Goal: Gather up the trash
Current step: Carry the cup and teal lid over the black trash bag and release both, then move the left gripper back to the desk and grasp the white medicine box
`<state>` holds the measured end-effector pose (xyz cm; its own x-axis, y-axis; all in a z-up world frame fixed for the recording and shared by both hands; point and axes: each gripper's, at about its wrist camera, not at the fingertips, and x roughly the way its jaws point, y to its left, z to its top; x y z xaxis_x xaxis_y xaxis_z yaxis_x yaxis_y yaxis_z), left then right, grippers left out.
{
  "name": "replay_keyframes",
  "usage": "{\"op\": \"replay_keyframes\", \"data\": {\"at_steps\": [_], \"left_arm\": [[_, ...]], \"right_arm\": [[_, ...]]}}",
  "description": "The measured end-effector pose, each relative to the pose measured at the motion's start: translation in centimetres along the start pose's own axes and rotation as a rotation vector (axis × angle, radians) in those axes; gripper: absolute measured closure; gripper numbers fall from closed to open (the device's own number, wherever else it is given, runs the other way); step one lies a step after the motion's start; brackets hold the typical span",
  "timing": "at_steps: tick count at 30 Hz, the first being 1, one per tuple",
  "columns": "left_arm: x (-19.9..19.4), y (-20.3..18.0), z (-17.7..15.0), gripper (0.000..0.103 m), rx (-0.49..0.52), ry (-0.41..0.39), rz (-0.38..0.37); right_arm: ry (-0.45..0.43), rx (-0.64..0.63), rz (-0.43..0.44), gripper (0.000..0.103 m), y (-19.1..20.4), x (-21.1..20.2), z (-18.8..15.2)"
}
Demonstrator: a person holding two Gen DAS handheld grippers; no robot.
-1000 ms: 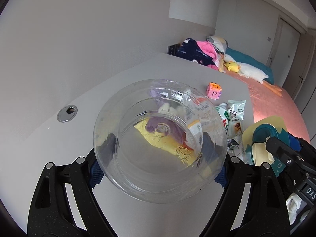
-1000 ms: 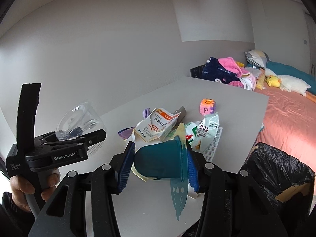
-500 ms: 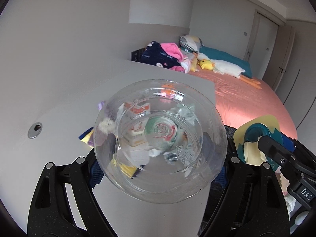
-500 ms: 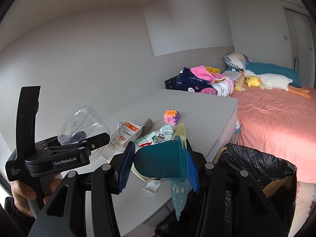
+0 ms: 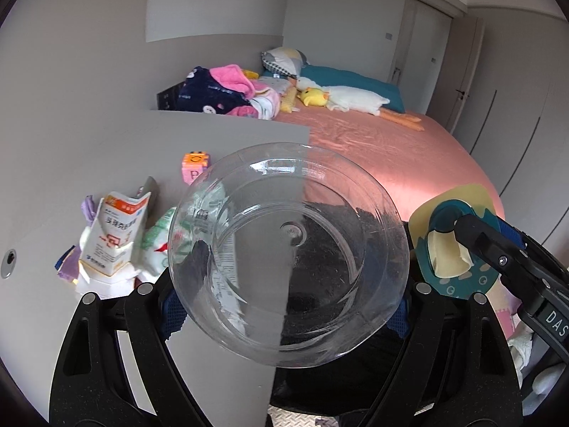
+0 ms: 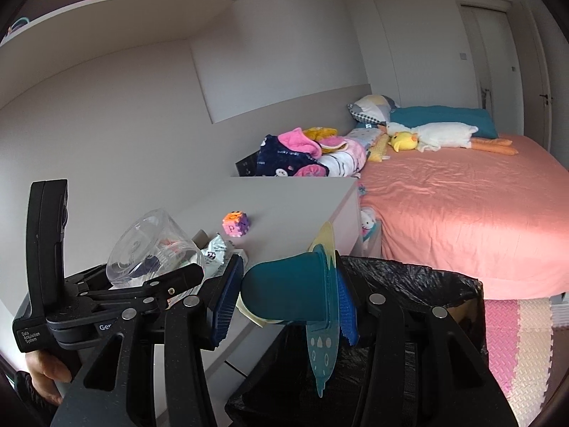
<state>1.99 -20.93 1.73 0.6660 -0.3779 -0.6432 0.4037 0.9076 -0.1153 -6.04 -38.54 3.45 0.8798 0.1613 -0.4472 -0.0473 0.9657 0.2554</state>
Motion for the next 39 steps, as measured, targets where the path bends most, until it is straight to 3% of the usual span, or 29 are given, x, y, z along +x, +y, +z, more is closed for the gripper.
{"op": "replay_keyframes", "data": {"at_steps": [6, 9, 10, 11, 12, 14, 22, 39], "left_arm": [[1.7, -2.7, -0.4, 0.02, 0.041, 0.045, -0.089], [2.8, -3.7, -0.9, 0.018, 0.063, 0.097, -0.186], [3.3, -3.9, -1.0, 0.007, 0.069, 0.118, -0.212], [3.5, -4.1, -1.2, 0.006, 0.069, 0.118, -0.22], [3.7, -4.1, -1.3, 0.006, 0.068, 0.119, -0.228], [4.1, -4.2, -1.6, 0.006, 0.058, 0.133, -0.245], [3.6, -3.3, -1.9, 0.006, 0.052, 0.12, -0.214], [2.1, 1.4, -2.0, 0.006, 0.025, 0.083, -0.122]], "right_arm": [[-0.013, 0.038, -0.049, 0.053, -2.2, -0.7, 0.1], [-0.011, 0.058, -0.073, 0.052, -3.2, -0.9, 0.2], [-0.02, 0.07, -0.089, 0.043, -3.6, -1.1, 0.3], [-0.036, 0.085, -0.119, 0.034, -3.8, -1.1, 0.4], [-0.063, 0.098, -0.158, 0.018, -4.0, -1.5, 0.4], [-0.085, 0.097, -0.182, 0.016, -4.3, -1.9, 0.5], [-0.062, 0.102, -0.175, 0.016, -4.3, -1.0, 0.4], [0.006, 0.054, -0.105, 0.016, 0.0, 2.3, -0.2]]}}
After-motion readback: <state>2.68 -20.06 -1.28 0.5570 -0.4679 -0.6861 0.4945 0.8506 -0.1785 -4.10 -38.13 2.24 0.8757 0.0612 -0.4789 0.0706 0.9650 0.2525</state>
